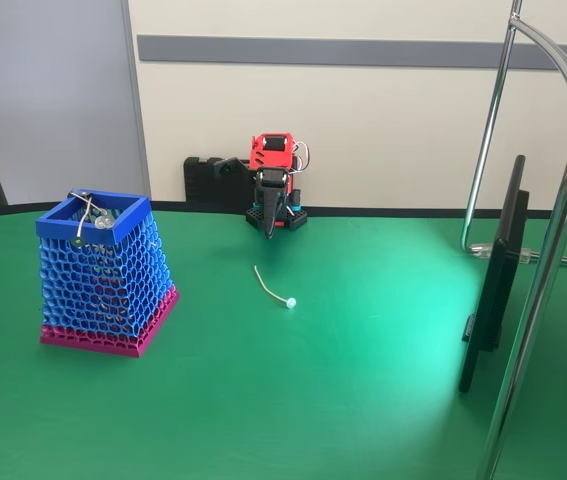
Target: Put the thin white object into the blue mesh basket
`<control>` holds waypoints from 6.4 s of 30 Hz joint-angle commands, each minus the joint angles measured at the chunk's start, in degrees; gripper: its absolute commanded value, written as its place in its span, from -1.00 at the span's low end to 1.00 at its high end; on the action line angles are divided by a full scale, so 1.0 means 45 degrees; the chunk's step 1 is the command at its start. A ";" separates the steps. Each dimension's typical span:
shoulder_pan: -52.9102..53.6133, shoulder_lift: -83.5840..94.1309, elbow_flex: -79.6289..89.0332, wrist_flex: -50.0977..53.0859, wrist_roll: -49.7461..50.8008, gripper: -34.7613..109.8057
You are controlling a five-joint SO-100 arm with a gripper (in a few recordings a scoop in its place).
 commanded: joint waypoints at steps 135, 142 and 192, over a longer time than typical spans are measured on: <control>-0.1484 -2.6582 -1.8770 0.1855 1.2441 -0.30; -0.1582 -2.7285 -1.9492 0.2187 1.2305 -0.31; -0.1973 -2.7578 -2.2129 0.4160 1.1387 -0.51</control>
